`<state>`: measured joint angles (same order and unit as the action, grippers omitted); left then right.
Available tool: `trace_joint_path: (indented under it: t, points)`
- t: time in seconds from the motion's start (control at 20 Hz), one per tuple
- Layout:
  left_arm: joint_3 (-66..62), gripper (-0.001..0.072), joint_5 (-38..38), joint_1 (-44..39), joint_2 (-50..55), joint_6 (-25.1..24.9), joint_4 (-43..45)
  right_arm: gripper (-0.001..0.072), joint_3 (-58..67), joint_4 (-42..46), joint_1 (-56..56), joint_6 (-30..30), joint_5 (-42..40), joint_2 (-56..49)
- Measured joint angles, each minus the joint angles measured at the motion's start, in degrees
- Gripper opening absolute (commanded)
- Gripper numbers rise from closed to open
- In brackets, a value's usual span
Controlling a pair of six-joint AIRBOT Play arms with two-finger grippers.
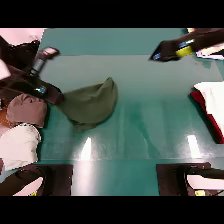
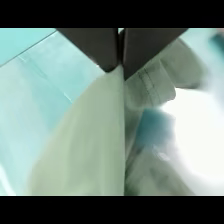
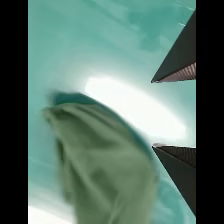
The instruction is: Fold the shirts.
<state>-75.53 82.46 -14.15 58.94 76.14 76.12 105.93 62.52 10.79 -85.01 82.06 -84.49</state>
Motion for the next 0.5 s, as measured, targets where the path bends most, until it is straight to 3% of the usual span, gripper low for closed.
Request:
trace_joint_path:
  t: [0.2,0.5]
  points:
    - [-3.5,0.0023,2.9,0.0,-3.3,1.1,2.2,0.0453,0.0,-2.9,4.7,0.0,-1.7,-11.8]
    - [-4.6,0.0023,4.7,0.0,-4.4,3.6,3.0,0.0450,0.0,-18.0,8.3,-0.1,-7.3,-25.9]
